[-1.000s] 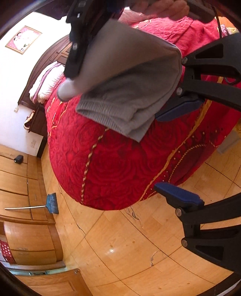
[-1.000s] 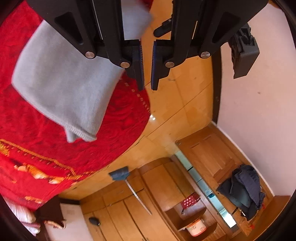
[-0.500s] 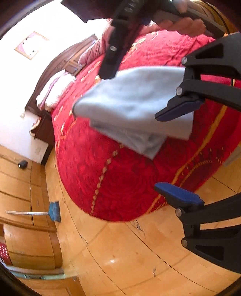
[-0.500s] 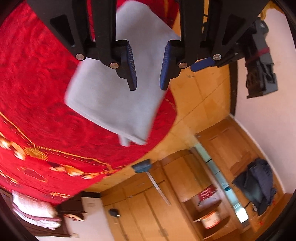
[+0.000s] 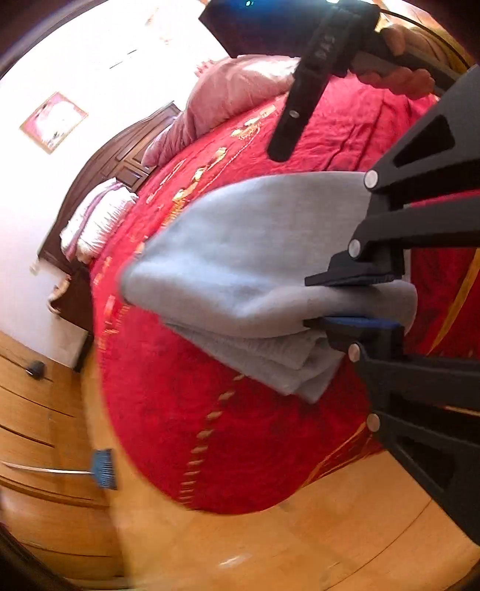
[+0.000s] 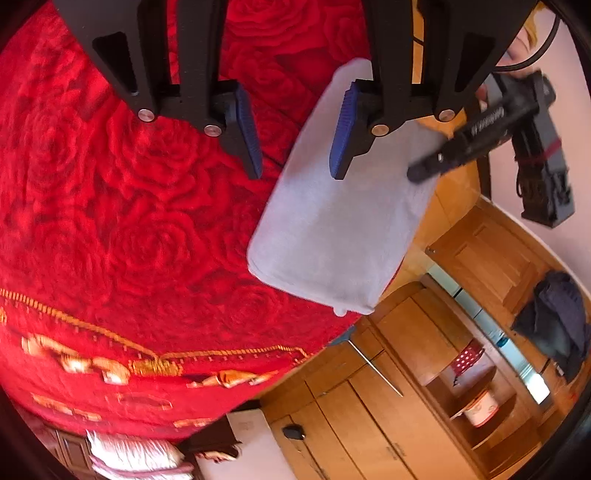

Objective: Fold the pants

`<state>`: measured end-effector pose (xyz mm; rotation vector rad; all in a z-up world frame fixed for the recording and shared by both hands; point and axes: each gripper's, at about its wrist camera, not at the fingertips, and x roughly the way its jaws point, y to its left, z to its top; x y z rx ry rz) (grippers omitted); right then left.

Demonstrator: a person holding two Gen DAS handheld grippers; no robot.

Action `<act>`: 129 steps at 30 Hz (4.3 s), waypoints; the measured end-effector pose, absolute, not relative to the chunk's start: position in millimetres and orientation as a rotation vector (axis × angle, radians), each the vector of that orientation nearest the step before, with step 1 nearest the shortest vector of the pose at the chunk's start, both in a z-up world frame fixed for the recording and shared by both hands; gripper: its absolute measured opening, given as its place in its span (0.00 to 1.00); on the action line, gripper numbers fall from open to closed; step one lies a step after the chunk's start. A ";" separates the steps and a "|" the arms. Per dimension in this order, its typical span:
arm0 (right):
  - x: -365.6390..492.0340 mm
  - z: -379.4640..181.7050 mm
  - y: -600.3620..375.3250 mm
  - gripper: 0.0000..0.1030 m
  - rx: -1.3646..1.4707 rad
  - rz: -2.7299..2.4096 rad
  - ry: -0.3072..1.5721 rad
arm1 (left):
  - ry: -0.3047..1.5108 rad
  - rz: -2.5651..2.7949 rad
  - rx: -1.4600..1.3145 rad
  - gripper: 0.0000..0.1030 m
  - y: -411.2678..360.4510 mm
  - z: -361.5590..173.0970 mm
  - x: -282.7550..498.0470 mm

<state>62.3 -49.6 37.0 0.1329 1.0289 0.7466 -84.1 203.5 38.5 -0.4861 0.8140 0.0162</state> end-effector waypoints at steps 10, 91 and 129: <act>71.7 4.4 -39.4 0.50 0.252 0.792 1.130 | 0.871 0.091 -0.418 0.56 232.3 32.9 -56.6; 9.1 26.9 -308.5 0.31 0.143 0.282 0.914 | 0.954 -0.461 -0.154 0.03 -90.9 45.2 52.3; -13.6 9.7 -304.6 0.82 0.036 0.035 0.944 | 0.956 -0.264 0.005 1.00 -102.2 9.7 -1.6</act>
